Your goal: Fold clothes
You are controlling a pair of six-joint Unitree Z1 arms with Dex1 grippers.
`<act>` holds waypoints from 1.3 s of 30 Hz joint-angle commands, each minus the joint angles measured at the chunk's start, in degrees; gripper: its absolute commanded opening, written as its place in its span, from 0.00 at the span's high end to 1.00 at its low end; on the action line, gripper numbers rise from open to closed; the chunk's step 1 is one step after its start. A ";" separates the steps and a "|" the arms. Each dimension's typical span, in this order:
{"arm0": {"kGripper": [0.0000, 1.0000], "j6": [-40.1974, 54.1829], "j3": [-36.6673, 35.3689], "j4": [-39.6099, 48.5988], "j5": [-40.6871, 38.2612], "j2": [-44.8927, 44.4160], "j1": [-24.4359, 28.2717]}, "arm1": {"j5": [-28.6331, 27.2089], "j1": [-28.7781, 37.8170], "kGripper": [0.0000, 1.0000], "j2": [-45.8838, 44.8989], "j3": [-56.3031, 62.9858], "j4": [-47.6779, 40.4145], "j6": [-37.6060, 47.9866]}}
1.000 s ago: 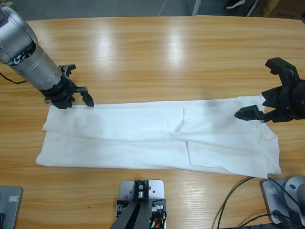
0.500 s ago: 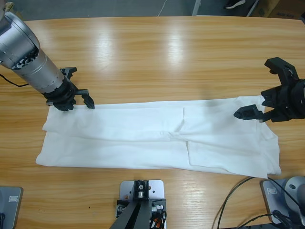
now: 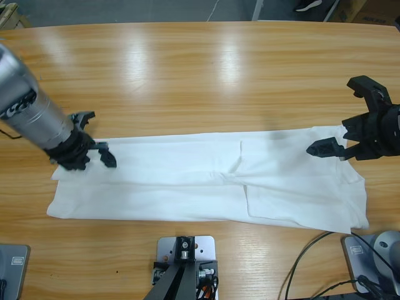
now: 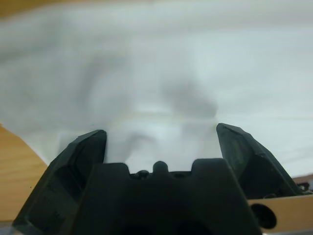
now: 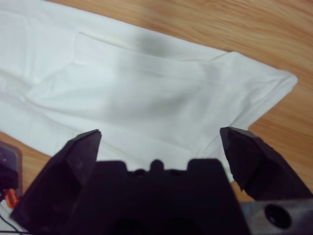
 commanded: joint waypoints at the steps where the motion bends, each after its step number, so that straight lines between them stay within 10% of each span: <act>1: 0.11 -1.86 3.43 2.53 -2.94 -4.44 -2.49 | -0.59 0.76 0.01 1.27 3.42 -0.81 1.50; 14: 0.11 -3.51 11.57 5.92 -8.67 -12.52 -2.74 | -0.56 0.76 0.01 1.42 4.77 -1.17 3.00; 22: 0.13 -5.83 2.24 14.92 -8.68 -24.39 -3.55 | -0.59 0.76 0.01 1.54 4.21 -1.73 3.08; 39: 0.14 -11.85 -10.66 -1.69 -0.02 6.39 -6.83 | -0.77 0.76 0.01 -1.29 5.38 -1.17 3.00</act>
